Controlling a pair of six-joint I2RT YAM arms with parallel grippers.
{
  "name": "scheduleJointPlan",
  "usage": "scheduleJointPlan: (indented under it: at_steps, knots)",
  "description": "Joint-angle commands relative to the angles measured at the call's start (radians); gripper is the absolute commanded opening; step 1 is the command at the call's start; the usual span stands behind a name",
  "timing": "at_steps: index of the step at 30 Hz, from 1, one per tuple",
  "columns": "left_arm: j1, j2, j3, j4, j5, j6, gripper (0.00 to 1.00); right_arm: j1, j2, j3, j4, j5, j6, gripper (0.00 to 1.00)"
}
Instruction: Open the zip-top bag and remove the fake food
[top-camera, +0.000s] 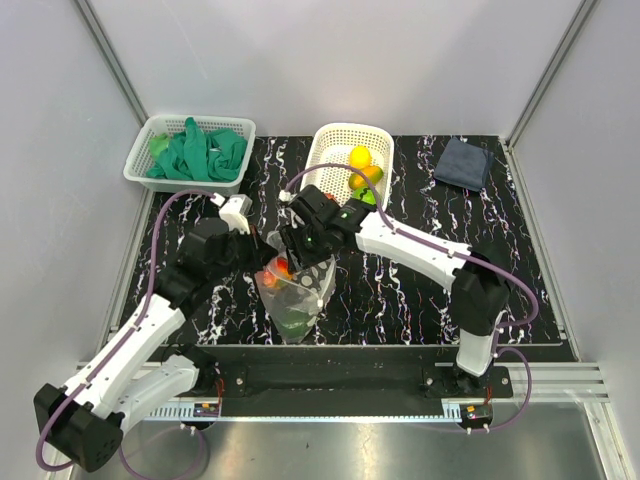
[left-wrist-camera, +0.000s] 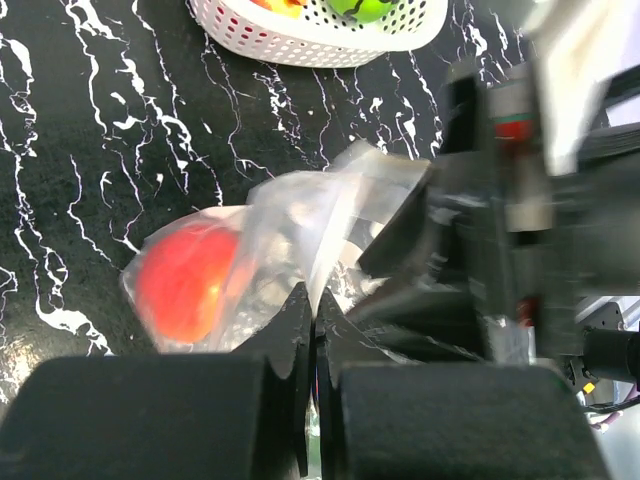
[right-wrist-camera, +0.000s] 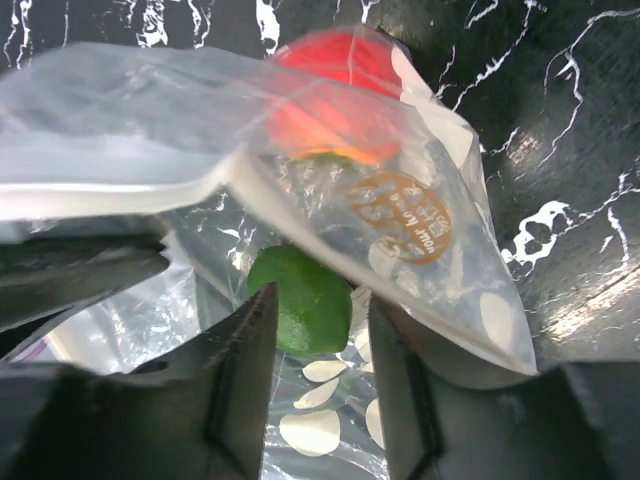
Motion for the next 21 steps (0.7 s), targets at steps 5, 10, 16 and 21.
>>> scheduleJointPlan:
  at_steps: [5, 10, 16, 21]
  knots:
    - [-0.003, 0.043, 0.045, 0.117, 0.025, 0.0, 0.0, 0.027, 0.015, -0.031, 0.083, -0.039, 0.036, 0.47]
    - [-0.003, 0.11, 0.085, 0.152, 0.019, 0.002, 0.0, 0.03, 0.012, -0.083, 0.117, -0.075, 0.059, 0.46]
    - [-0.003, 0.19, 0.155, 0.184, 0.054, -0.003, 0.0, 0.029, -0.013, -0.129, 0.175, -0.062, 0.08, 0.46]
    - [-0.003, 0.204, 0.122, 0.204, 0.047, -0.016, 0.0, 0.029, 0.013, -0.224, 0.324, -0.092, 0.148, 0.5]
